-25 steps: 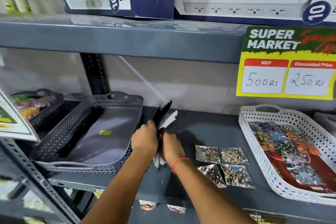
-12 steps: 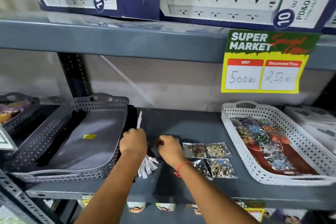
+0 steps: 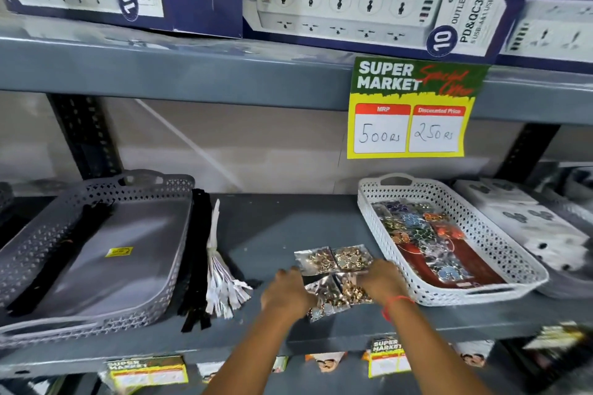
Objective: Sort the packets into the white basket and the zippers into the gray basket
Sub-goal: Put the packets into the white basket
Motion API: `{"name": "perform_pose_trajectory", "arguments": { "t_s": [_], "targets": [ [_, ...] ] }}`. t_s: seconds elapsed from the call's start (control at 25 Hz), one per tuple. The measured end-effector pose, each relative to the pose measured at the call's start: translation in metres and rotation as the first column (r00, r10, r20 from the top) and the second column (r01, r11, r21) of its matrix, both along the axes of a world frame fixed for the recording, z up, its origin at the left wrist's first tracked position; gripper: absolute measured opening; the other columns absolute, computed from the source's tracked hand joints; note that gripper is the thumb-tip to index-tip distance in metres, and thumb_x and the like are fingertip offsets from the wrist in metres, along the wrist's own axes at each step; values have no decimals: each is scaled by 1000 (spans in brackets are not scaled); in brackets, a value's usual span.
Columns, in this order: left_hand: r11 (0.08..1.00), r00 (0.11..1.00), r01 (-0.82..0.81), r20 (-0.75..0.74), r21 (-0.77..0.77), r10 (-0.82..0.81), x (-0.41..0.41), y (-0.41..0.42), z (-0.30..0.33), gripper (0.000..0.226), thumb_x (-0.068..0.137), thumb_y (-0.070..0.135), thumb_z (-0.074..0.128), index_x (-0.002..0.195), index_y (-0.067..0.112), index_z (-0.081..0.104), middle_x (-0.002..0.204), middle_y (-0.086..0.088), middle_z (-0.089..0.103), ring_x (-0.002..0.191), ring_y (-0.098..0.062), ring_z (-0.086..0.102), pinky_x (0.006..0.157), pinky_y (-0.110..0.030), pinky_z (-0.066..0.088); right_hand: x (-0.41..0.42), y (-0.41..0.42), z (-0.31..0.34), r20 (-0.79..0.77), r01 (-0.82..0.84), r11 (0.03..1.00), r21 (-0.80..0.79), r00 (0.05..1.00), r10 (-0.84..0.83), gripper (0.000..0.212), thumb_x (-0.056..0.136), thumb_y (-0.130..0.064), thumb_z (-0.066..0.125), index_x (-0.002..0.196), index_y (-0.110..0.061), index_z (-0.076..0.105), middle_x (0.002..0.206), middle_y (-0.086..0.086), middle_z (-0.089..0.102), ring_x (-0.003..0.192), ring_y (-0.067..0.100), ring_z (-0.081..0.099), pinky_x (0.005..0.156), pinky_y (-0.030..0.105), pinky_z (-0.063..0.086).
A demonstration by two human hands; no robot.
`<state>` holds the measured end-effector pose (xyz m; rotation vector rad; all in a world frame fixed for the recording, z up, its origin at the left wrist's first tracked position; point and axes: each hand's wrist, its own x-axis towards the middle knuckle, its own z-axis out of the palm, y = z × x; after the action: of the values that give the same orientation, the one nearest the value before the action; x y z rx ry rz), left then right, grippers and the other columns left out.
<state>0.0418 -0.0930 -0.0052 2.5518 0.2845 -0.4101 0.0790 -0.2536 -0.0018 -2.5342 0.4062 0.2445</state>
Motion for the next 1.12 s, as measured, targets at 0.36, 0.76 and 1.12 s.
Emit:
{"name": "perform_pose_trajectory", "arguments": {
  "t_s": [0.36,0.76,1.12],
  "targets": [
    [888,977,-177,-182,-424,108,4,14,17,19,84,5,62,70,14,53,69,-8,53,58,-13,46,56,-25,43,0,-7,2,15,101,905,414,993,-118,22,74,3,71,96,3,68,100,20,70,85,24,62,57,20,46],
    [767,994,-32,57,-641,89,58,-86,92,29,85,-6,59,66,16,52,68,-5,55,56,-9,52,41,-16,48,35,-161,81,171,12,796,606,974,-146,36,80,11,62,116,7,59,106,19,63,65,10,59,45,16,39],
    [992,981,100,158,75,-111,138,-220,54,37,89,0,43,125,-4,52,134,-22,53,119,-32,55,89,-33,47,131,-240,27,-10,-40,982,184,999,42,33,89,5,52,121,8,58,128,21,60,116,29,59,68,15,41]
  ]
}}
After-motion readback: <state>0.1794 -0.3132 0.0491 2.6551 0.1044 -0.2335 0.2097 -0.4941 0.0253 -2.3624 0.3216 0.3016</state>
